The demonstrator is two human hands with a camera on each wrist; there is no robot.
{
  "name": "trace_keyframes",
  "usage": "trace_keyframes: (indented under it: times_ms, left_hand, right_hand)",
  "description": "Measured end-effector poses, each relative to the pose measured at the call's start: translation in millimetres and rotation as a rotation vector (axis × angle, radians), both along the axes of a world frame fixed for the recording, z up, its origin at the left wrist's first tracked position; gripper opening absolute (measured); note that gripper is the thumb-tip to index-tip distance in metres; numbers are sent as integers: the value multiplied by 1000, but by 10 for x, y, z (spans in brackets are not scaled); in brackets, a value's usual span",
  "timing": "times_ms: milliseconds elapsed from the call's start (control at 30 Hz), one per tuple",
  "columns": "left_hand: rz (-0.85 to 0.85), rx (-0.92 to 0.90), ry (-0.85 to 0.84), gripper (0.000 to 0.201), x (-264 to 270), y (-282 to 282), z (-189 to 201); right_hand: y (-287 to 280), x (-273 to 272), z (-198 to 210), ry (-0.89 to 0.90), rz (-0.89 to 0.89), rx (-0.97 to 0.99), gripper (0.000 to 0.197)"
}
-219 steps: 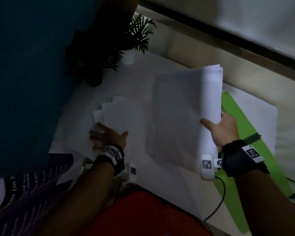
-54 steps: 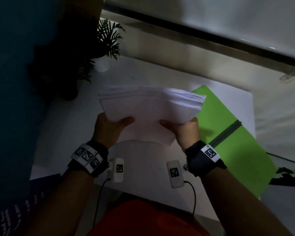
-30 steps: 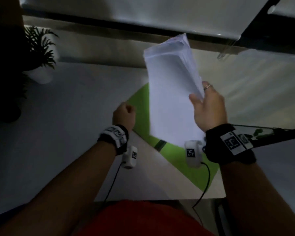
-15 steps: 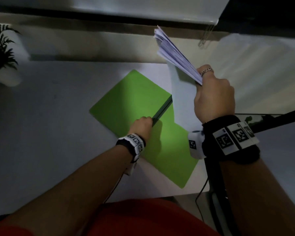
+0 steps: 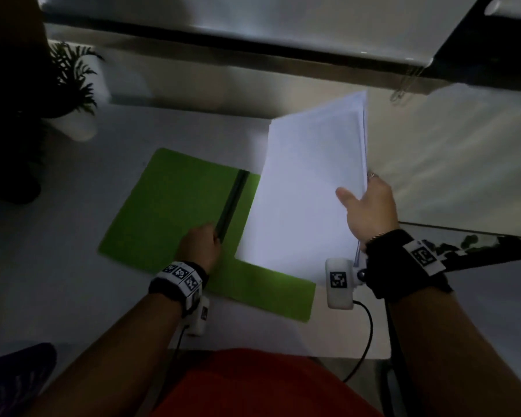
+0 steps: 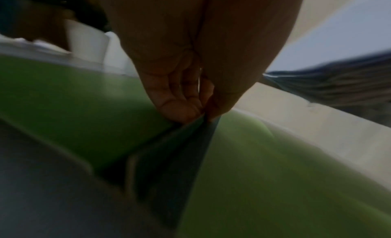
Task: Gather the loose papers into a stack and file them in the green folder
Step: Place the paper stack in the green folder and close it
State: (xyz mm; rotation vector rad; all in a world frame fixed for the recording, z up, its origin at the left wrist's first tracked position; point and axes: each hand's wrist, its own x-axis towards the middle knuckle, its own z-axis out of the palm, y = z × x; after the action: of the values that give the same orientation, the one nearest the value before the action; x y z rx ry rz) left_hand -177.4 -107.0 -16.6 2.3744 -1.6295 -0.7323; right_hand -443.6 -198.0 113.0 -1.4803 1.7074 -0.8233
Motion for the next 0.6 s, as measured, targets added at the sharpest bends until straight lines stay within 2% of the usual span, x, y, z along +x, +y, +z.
trace_keyframes:
  times_ms: [100, 200, 267, 333, 400, 433, 500, 600]
  left_hand:
    - [32, 57, 48, 11, 142, 68, -39]
    - [155, -77, 146, 24, 143, 8, 76]
    - [191, -90, 378, 32, 24, -76, 189]
    - [230, 36, 679, 44, -98, -136, 230]
    - [322, 130, 846, 48, -157, -168, 175]
    - [358, 143, 831, 42, -154, -182, 122]
    - [350, 156, 669, 31, -168, -236, 59]
    - [263, 163, 477, 36, -244, -316, 57]
  right_hand:
    - [76, 23, -399, -142, -20, 182, 18]
    - [157, 22, -729, -289, -41, 363, 19]
    - [216, 32, -890, -380, -45, 445, 23]
    - [238, 57, -1002, -452, -36, 493, 26]
    - [238, 89, -1098, -477, -30, 526, 28]
    - [240, 108, -1154, -481, -31, 549, 29]
    - [239, 120, -1309, -451, -37, 584, 33]
    - [229, 129, -1578, -322, -72, 581, 46]
